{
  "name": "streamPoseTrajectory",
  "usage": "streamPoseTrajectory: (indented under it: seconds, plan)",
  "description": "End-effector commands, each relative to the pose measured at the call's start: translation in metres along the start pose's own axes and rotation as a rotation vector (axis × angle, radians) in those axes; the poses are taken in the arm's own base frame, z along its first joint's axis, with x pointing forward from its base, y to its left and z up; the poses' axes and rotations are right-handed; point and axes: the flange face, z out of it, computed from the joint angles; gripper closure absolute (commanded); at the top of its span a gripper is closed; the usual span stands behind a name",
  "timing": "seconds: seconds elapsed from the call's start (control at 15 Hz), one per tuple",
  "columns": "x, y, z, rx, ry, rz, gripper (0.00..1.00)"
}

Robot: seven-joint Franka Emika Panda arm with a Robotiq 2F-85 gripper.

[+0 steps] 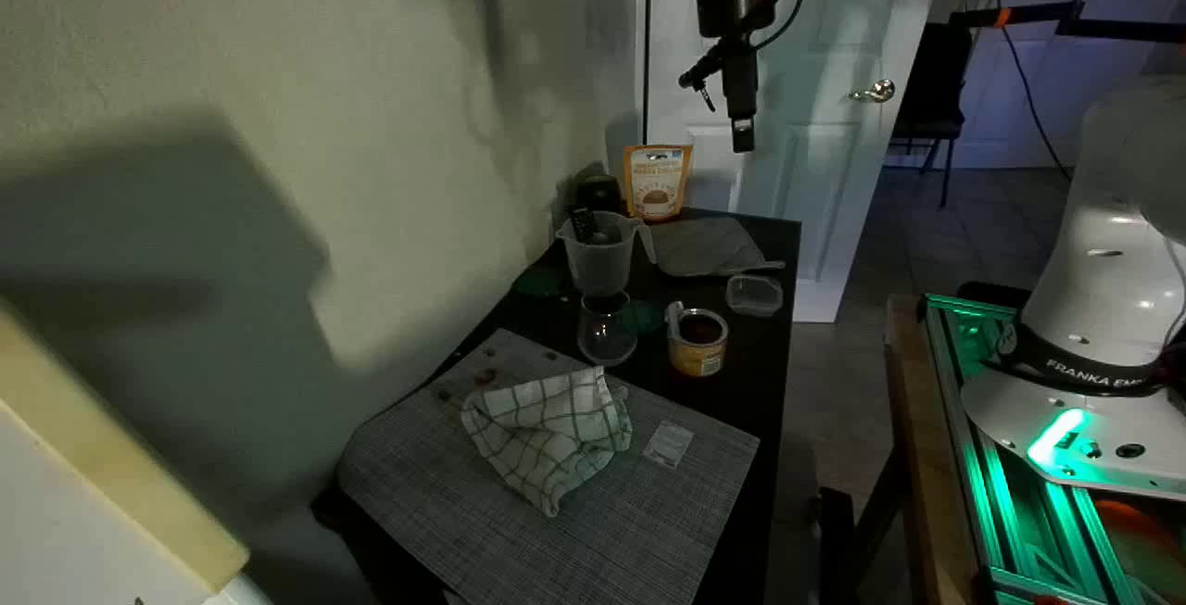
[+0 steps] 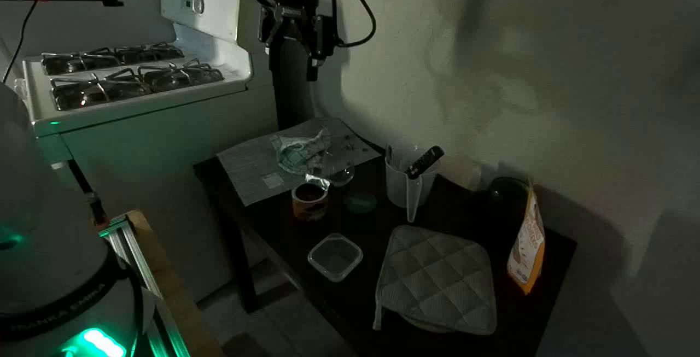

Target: Put the spoon inside the glass

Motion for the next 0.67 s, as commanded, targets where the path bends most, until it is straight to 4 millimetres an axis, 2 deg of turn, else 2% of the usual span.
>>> streamPoseTrajectory:
  seconds: [0.0, 0.27, 0.6]
  plan:
    - [0.0, 0.0, 0.0, 0.0, -0.001, 0.0, 0.0]
    - [0.0, 0.0, 0.0, 0.0, -0.001, 0.0, 0.0]
    - [0.072, 0.046, 0.032, -0.034, 0.029, -0.118, 0.0]
